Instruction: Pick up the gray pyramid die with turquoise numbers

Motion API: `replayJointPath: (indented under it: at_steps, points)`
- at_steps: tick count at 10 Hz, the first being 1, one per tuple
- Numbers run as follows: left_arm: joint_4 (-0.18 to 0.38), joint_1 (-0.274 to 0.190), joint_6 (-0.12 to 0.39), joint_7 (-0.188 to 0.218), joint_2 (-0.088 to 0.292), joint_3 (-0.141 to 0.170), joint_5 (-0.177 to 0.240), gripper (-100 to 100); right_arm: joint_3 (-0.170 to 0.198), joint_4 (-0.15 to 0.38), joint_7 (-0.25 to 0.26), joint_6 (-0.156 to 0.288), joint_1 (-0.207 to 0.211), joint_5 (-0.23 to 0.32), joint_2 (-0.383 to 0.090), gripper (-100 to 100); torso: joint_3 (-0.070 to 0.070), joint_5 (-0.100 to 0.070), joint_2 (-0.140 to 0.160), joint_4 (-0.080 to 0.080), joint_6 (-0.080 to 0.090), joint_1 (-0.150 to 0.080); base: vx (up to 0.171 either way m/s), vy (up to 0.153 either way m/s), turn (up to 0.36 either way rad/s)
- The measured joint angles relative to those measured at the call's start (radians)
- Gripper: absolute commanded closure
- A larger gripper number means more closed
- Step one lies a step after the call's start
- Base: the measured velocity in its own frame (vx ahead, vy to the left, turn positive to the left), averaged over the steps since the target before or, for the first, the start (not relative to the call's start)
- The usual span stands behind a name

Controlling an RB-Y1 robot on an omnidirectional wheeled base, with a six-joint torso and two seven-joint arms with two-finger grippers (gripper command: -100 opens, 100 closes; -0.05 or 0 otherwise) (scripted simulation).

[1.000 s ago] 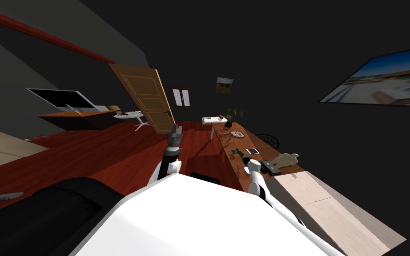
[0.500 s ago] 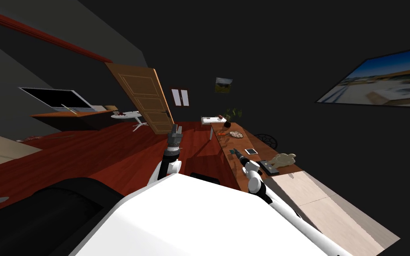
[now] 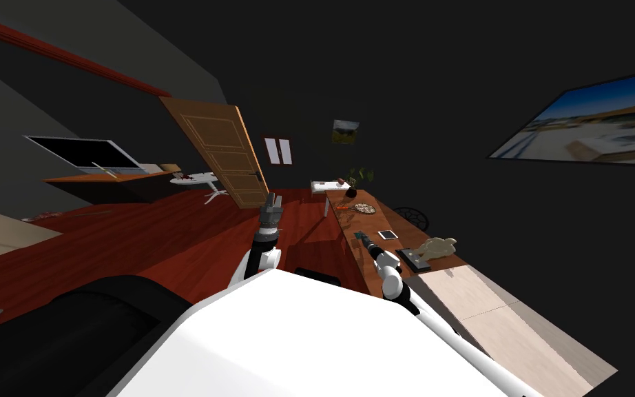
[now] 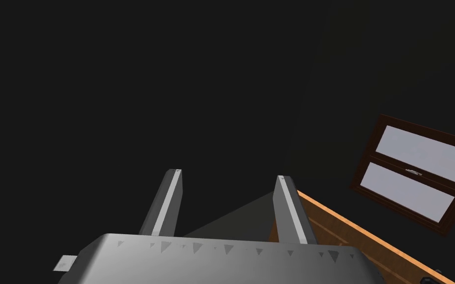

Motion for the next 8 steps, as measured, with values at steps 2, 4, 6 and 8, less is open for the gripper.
replayJointPath:
  at_steps: [2,4,6,8]
  points:
    - [0.0,0.0,0.0,0.0,0.0,0.0,0.0,0,-0.013,0.025,-0.012,0.015,0.002,-0.015,0.007,-100,0.0,0.0,0.0,0.0,0.0,0.001,0.006,-0.005,0.001]
    - [0.0,0.0,0.0,0.0,0.0,0.0,0.0,0,-0.014,0.027,-0.011,0.016,0.002,-0.015,0.007,-100,0.0,0.0,0.001,0.0,0.0,0.002,0.005,-0.008,0.041]
    - [0.0,0.0,0.0,0.0,0.0,0.0,0.0,0,-0.01,0.018,-0.007,0.01,0.016,-0.027,0.009,-100,0.0,0.0,0.0,0.0,0.0,0.001,0.019,-0.018,0.082]
    - [0.0,0.0,0.0,0.0,0.0,0.0,0.0,0,0.003,-0.015,-0.028,0.004,0.043,-0.028,0.023,-100,0.0,0.0,0.0,0.0,0.0,0.001,0.014,-0.012,0.015]
